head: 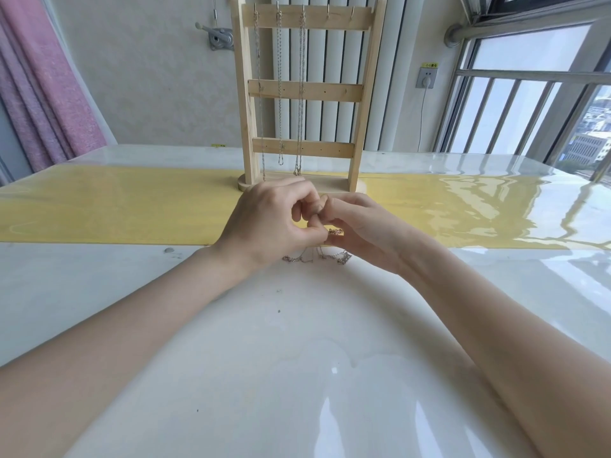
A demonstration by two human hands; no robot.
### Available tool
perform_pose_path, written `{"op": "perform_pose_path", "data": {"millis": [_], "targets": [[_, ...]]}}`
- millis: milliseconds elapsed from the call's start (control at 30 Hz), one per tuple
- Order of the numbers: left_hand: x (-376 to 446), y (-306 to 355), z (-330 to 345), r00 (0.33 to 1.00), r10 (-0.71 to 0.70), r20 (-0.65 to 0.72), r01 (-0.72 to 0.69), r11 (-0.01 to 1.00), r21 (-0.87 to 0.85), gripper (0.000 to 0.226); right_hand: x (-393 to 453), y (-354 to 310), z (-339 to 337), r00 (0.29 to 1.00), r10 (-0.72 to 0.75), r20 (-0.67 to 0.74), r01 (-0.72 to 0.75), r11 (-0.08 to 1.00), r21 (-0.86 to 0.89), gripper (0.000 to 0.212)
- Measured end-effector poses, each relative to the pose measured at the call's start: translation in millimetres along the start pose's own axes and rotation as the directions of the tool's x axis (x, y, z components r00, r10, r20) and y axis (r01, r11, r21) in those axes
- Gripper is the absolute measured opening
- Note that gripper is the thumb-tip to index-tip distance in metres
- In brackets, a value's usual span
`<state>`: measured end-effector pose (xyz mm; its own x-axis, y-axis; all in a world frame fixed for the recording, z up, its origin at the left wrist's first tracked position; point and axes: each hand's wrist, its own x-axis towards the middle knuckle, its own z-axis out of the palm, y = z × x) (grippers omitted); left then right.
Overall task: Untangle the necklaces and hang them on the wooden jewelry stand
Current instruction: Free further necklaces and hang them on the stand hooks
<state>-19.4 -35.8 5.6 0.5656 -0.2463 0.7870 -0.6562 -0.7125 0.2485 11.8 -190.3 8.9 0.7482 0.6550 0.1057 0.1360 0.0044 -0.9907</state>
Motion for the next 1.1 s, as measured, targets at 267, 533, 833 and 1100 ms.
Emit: {"op": "perform_pose_path", "data": {"millis": [267, 533, 833, 1100], "targets": [[2.7, -1.4, -5.2, 0.997, 0.06, 0.057, -0.066, 0.992, 0.108, 0.014, 0.8, -1.2, -0.8, 0.999, 0.034, -0.035, -0.033, 0.999, 0.038, 0.015], [2.5, -4.3, -5.0, 0.997, 0.024, 0.079, -0.034, 0.992, 0.126, 0.022, 2.1, 2.0, -6.1, 0.997, 0.027, -0.075, -0.032, 0.997, -0.071, 0.015], [3.3, -5.6, -6.7, 0.991, -0.067, 0.112, 0.056, 0.994, 0.095, 0.015, 1.8, -1.8, -8.9, 0.992, -0.008, -0.127, -0.018, 0.978, -0.21, 0.008], [4.5, 0.9, -10.1, 0.911, -0.324, 0.254, 0.377, 0.904, -0.202, 0.015, -1.5, -7.2, -8.1, 0.997, -0.047, -0.065, 0.034, 0.98, -0.196, 0.018]]}}
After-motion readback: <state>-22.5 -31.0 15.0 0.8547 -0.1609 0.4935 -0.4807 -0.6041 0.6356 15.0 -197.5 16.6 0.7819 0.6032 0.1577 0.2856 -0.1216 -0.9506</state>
